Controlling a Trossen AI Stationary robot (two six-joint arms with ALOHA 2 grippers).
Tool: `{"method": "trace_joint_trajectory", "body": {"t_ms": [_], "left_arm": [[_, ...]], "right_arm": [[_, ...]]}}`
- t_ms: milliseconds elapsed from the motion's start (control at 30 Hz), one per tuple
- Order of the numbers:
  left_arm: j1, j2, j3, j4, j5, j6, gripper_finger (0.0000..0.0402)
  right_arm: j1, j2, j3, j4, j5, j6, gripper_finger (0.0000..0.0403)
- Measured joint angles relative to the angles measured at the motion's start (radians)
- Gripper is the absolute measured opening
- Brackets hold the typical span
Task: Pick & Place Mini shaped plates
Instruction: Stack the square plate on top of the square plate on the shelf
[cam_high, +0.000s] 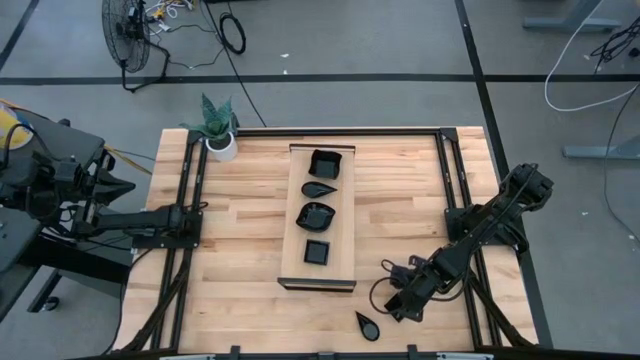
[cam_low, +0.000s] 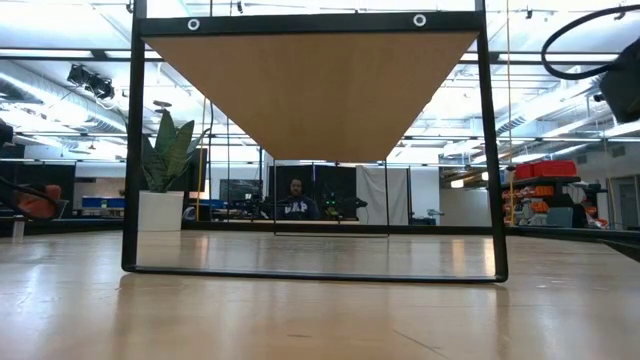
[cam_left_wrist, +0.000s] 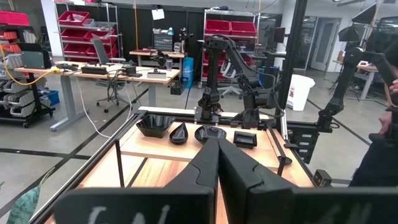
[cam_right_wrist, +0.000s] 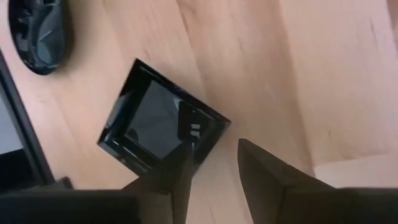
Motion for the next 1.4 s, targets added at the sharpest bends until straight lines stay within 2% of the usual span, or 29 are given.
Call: {"method": "trace_joint_trajectory", "body": {"t_ms": [133,467,733,967,1400], "left_arm": [[0.0,0.0,0.0,0.0,0.0,0.0,0.0014],[0.0,0.0,0.0,0.0,0.0,0.001,0.0014],[0.0,0.0,0.0,0.0,0.0,0.0,0.0014],[0.0,0.0,0.0,0.0,0.0,0.001,0.0014],[0.0,0.0,0.0,0.0,0.0,0.0,0.0014]], "right_arm": [[0.0,0.0,0.0,0.021,-0.002,0.003,0.014],[0.0,0.0,0.0,0.022,-0.009,0.03,0.0194],[0.0,0.0,-0.021,0.064,-0.008,0.053,0.0198],[0.0,0.0,-0.05,0.09,-0.008,0.073,0.018],[0.0,0.001,-0.056,0.155,-0.048,0.074,0.0087]]}}
